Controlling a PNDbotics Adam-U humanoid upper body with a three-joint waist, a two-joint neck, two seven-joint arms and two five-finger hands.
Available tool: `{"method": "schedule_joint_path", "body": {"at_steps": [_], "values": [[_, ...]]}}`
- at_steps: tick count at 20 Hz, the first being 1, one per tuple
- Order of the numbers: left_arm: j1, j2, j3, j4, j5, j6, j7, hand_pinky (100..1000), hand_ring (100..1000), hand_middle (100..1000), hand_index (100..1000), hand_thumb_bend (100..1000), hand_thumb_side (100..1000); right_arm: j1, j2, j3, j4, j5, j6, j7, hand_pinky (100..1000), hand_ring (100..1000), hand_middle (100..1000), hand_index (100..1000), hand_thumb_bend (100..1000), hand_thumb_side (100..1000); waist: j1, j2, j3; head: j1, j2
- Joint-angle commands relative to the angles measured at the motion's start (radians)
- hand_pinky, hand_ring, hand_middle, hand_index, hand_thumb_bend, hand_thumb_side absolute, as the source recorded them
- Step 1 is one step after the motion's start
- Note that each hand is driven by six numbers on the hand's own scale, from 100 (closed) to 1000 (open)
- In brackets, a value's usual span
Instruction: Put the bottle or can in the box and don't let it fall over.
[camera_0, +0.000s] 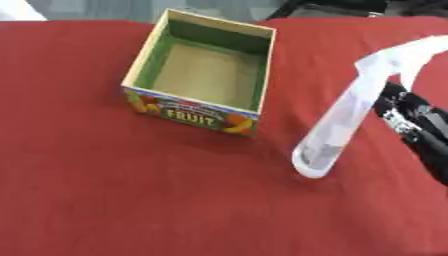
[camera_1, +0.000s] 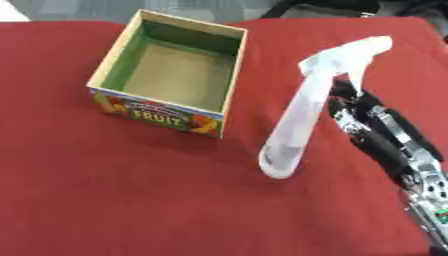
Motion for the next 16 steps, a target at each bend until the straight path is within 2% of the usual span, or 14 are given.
{"method": "schedule_joint_path", "body": {"at_steps": [1,7,16], "values": [[-0.013,0.011,-0.002,-0.021,0.003,0.004,-0.007,534,1000,1000,666,226,749,-0.013,-0.036,-0.011,-0.022,-0.005,-0.003,0.010,1000,952,930,1000,100,704,0.000,-0.012,0.003,-0.006,-0.014],[-0.019,0.008,-0.003,-0.021,0.005,0.014,-0.010,529,1000,1000,662,220,752,-0.022,-0.032,-0.011,-0.022,-0.013,-0.005,0.027,1000,933,918,1000,100,705,-0.001,-0.007,0.010,-0.009,-0.019],[-0.028,0.005,-0.003,-0.021,0.008,0.022,-0.011,530,1000,1000,661,217,747,-0.025,-0.029,-0.017,-0.022,-0.070,-0.004,0.033,1000,926,914,998,100,706,-0.003,-0.007,0.014,-0.015,-0.026]]}}
